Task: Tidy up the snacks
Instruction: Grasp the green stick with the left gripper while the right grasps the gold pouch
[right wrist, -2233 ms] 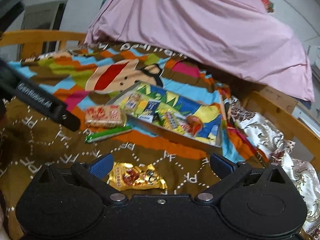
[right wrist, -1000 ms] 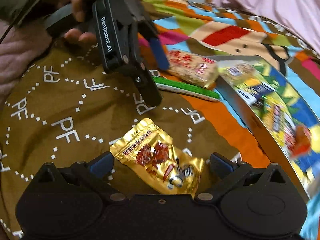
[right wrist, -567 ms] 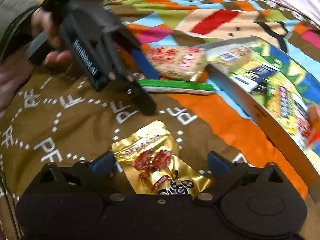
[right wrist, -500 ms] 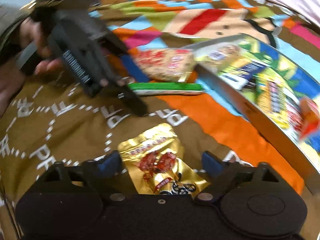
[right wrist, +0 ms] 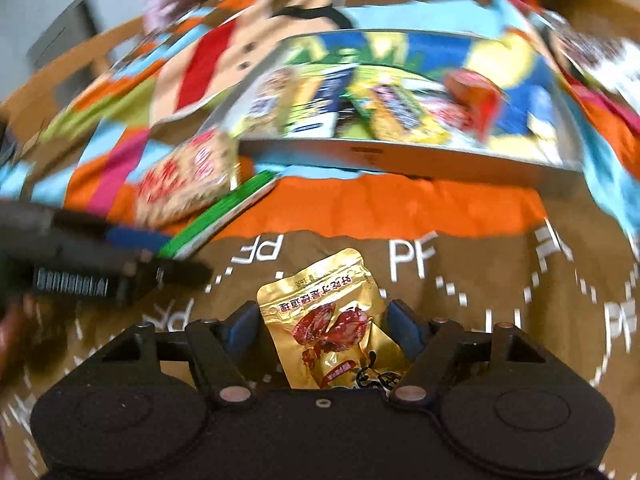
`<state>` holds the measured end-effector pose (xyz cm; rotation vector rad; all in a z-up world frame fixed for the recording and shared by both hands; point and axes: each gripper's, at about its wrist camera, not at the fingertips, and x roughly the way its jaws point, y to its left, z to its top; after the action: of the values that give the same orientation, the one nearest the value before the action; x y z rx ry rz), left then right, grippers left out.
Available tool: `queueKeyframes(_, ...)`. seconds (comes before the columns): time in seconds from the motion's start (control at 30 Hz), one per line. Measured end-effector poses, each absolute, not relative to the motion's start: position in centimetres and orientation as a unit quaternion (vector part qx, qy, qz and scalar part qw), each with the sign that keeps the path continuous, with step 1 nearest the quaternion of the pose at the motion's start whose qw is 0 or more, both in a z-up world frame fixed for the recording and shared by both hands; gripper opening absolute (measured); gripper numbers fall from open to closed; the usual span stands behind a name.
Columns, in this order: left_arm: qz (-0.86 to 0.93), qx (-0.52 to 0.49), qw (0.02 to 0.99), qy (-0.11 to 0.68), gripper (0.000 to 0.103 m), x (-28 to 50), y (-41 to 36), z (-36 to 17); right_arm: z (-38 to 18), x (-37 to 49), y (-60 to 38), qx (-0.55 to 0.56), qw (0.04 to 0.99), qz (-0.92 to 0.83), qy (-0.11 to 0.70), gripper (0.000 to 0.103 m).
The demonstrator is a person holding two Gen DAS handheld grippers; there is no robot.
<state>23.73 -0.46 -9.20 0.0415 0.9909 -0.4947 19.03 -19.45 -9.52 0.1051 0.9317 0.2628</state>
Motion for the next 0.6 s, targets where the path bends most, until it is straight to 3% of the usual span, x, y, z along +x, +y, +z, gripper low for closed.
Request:
queueKeyframes(0.17, -0.244, -0.008, 0.840, 0.484, 0.045, 22.8, -0.3, -9.2, -9.0, 17.9, -19.1, 0.016, 0.892, 0.122, 0.436, 0.091)
queueKeyframes(0.43, -0.236, 0.012, 0.858, 0.456, 0.045, 22.8, -0.4, -8.6, -9.2, 16.1, -17.5, -0.116, 0.884, 0.134, 0.434, 0.096)
queueKeyframes(0.6, -0.241, 0.009, 0.864, 0.443, 0.045, 23.8, -0.5, -8.9, -10.0, 16.6, -17.1, -0.126, 0.879, 0.147, 0.436, 0.096)
